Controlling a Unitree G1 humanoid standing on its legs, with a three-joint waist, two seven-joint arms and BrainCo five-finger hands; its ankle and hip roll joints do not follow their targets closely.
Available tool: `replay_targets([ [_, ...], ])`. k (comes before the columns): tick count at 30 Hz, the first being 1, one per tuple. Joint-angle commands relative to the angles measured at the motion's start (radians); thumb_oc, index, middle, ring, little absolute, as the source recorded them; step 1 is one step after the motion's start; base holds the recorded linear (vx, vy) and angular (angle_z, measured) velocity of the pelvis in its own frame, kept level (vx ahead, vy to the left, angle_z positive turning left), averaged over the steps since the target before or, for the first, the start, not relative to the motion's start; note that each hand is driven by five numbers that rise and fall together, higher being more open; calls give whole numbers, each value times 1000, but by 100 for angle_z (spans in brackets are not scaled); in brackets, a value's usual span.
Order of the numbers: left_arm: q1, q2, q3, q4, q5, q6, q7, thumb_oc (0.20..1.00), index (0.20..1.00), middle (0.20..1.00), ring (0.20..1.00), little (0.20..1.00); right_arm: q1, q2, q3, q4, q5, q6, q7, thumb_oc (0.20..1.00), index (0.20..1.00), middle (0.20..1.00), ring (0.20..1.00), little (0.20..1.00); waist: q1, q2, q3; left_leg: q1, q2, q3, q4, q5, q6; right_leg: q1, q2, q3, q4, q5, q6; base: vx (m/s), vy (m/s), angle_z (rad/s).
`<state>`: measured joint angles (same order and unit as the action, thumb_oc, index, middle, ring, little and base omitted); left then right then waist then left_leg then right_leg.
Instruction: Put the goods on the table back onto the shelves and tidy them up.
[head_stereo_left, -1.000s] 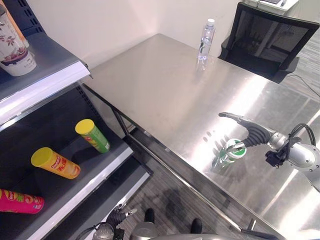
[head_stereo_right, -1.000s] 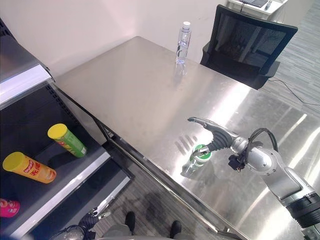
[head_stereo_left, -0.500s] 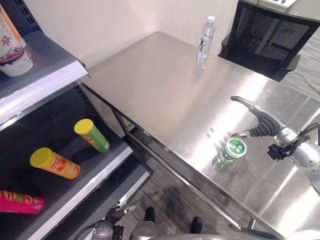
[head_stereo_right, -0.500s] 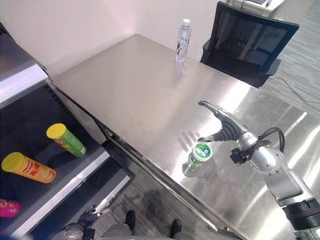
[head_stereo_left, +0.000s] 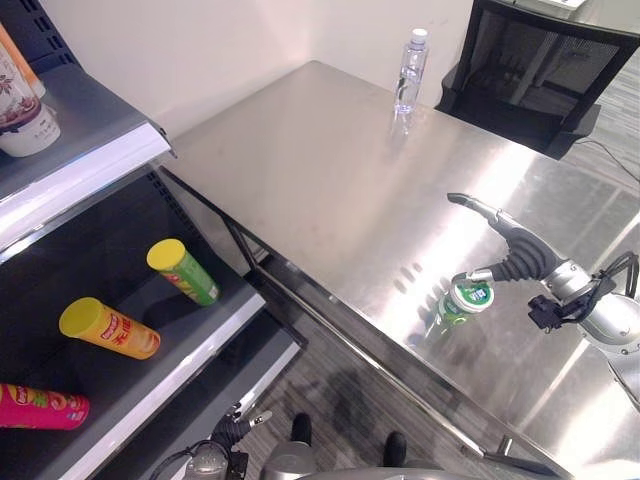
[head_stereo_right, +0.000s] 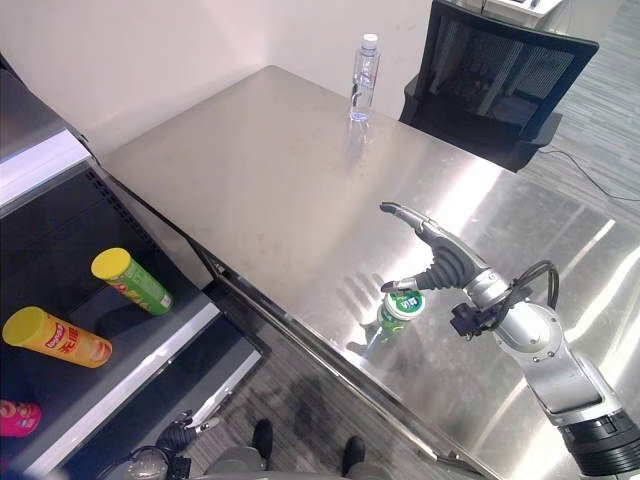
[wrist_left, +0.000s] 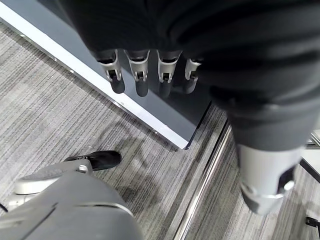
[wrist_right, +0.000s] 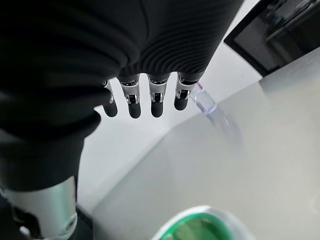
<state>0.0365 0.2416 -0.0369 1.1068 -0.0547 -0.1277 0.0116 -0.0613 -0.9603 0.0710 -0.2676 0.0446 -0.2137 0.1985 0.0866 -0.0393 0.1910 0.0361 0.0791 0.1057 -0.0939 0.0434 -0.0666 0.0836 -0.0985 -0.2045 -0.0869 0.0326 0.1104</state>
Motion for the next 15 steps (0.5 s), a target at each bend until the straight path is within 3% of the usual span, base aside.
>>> replay_targets([
  [1,-50,23,-23,9,55,-25,-11,1000,1000,1000,1000,1000,-15,-86,11,-71,82,-51,22,1000,1000,1000,1000,1000,35,6,-37,77,61,105,27,-48,-76,-65,-36,32,163,-122,103,0,0,0],
  [9,-50,26,-30,7,59,-29,-20,1000,1000,1000,1000,1000,-11,-197,43,-23,17,-52,42,1000,1000,1000,1000,1000,28,0,-36,75,65,110,24,-44,-80,-68,-33,31,160,-118,107,0,0,0],
  [15,-54,28,-40,10,61,-31,-21,1000,1000,1000,1000,1000,-21,-221,83,-22,4,-53,53,1000,1000,1000,1000,1000,28,-2,-36,74,67,108,22,-43,-80,-69,-32,33,157,-118,108,0,0,0],
])
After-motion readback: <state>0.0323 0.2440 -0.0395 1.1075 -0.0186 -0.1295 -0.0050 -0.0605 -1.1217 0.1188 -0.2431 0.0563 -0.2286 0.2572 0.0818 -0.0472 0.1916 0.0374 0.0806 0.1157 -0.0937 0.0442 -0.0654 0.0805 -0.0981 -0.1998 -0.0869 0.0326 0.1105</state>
